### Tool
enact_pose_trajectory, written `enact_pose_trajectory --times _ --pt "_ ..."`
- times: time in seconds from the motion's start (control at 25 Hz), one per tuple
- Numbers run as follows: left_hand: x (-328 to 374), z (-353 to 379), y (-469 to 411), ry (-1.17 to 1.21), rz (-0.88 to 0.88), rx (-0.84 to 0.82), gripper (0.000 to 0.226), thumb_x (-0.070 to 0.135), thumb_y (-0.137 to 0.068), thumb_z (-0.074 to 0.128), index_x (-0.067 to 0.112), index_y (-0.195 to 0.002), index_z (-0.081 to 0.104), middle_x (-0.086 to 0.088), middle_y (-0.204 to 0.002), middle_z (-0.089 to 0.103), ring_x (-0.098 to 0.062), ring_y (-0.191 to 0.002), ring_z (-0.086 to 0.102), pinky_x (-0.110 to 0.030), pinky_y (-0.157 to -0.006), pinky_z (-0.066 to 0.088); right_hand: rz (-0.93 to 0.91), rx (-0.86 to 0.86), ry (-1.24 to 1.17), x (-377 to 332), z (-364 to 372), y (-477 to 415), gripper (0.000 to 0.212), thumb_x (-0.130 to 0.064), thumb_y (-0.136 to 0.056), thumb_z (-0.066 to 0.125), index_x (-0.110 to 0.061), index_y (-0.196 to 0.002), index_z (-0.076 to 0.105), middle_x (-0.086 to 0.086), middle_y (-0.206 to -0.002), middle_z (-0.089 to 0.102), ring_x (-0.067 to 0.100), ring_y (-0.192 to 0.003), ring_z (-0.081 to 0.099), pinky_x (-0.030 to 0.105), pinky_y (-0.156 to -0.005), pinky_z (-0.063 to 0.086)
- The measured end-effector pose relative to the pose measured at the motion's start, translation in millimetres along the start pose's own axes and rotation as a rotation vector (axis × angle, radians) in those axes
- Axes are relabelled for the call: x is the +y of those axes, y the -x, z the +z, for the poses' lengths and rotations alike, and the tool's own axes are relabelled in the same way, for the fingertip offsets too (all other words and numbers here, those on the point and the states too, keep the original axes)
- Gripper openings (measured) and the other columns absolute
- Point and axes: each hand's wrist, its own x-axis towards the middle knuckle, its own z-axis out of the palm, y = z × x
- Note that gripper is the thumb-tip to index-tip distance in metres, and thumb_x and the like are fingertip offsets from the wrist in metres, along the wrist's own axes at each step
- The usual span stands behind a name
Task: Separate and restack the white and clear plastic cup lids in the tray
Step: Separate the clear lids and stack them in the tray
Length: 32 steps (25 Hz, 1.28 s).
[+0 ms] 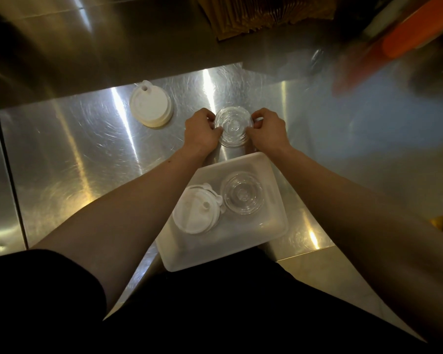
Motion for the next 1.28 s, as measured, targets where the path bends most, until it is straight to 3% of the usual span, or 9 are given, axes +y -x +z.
enact_pose_trajectory --times 0.16,0.36,0.56,0.72,0.8,0.88,0.96,1.16,1.28 --pt "0 2 0 -0.018 0.028 0.011 0.029 0.014 -0.08 0.072 0.007 -0.107 0.062 -0.014 -0.098 0.069 -0.021 -0.088 0.064 -0.03 -0.08 0.05 -0.027 -0.009 -0.004 -1 -1 1 0.039 -0.008 -0.078 0.065 -0.015 -0.117 0.063 0.004 -0.087 0.065 0.028 -0.092 0.068 0.044 -0.086 0.057" --pt "1 0 5 -0.025 0.071 0.013 0.039 0.011 -0.08 0.071 0.01 -0.117 0.06 -0.009 -0.099 0.067 -0.019 -0.089 0.062 -0.029 -0.084 0.05 -0.058 -0.018 0.003 -1 -1 1 0.039 -0.009 -0.078 0.066 -0.016 -0.116 0.067 0.009 -0.093 0.074 0.026 -0.093 0.07 0.044 -0.092 0.054" --pt "-1 1 7 -0.055 0.108 0.017 0.041 0.015 -0.076 0.071 0.016 -0.116 0.063 -0.014 -0.099 0.07 -0.028 -0.097 0.065 -0.041 -0.092 0.05 -0.161 -0.036 0.077 0 -3 1 0.04 -0.01 -0.084 0.063 -0.013 -0.124 0.066 -0.013 -0.062 0.052 0.019 -0.081 0.064 0.038 -0.095 0.053" --pt "-1 0 6 -0.041 0.1 0.004 0.04 0.015 -0.076 0.072 0.014 -0.115 0.064 -0.014 -0.098 0.07 -0.027 -0.096 0.065 -0.04 -0.091 0.051 -0.177 -0.069 0.11 3 -2 -3 0.043 -0.013 -0.087 0.063 -0.012 -0.13 0.062 -0.022 -0.062 0.041 0.014 -0.083 0.057 0.038 -0.102 0.049" --pt "0 -2 6 -0.007 0.073 -0.004 0.04 0.014 -0.077 0.073 0.014 -0.116 0.063 -0.013 -0.103 0.07 -0.022 -0.092 0.066 -0.036 -0.09 0.052 -0.158 -0.051 0.084 2 -1 -2 0.046 -0.014 -0.086 0.065 -0.015 -0.131 0.06 -0.014 -0.07 0.053 0.017 -0.088 0.061 0.039 -0.103 0.048" --pt "1 -5 5 0.026 0.023 -0.02 0.04 0.015 -0.078 0.074 0.017 -0.117 0.063 -0.011 -0.106 0.07 -0.018 -0.089 0.065 -0.035 -0.088 0.054 -0.133 -0.045 0.059 1 -2 -1 0.045 -0.014 -0.085 0.064 -0.015 -0.13 0.059 0.005 -0.093 0.07 0.026 -0.101 0.065 0.038 -0.1 0.049" --pt "1 -7 4 0.034 0.0 -0.037 0.042 0.018 -0.078 0.074 0.017 -0.119 0.062 -0.011 -0.106 0.069 -0.02 -0.093 0.066 -0.036 -0.09 0.053 -0.109 -0.039 0.056 1 -2 0 0.04 -0.014 -0.086 0.063 -0.013 -0.125 0.06 0.013 -0.106 0.071 0.028 -0.104 0.065 0.038 -0.095 0.05" --pt "6 -6 8 -0.01 0.008 -0.023 0.04 0.019 -0.081 0.073 0.007 -0.118 0.064 -0.012 -0.115 0.068 -0.024 -0.106 0.064 -0.028 -0.09 0.046 -0.042 -0.008 0.038 0 -2 0 0.031 -0.011 -0.084 0.063 -0.003 -0.114 0.062 0.018 -0.101 0.071 0.032 -0.097 0.067 0.044 -0.093 0.051" --pt "12 -6 12 -0.014 -0.019 0.011 0.03 0.01 -0.082 0.069 0.001 -0.11 0.067 -0.015 -0.111 0.069 -0.027 -0.105 0.064 -0.027 -0.085 0.046 0.081 -0.022 -0.063 -6 -1 -2 0.019 -0.005 -0.078 0.063 0.003 -0.095 0.067 0.022 -0.095 0.071 0.038 -0.093 0.069 0.05 -0.087 0.056"
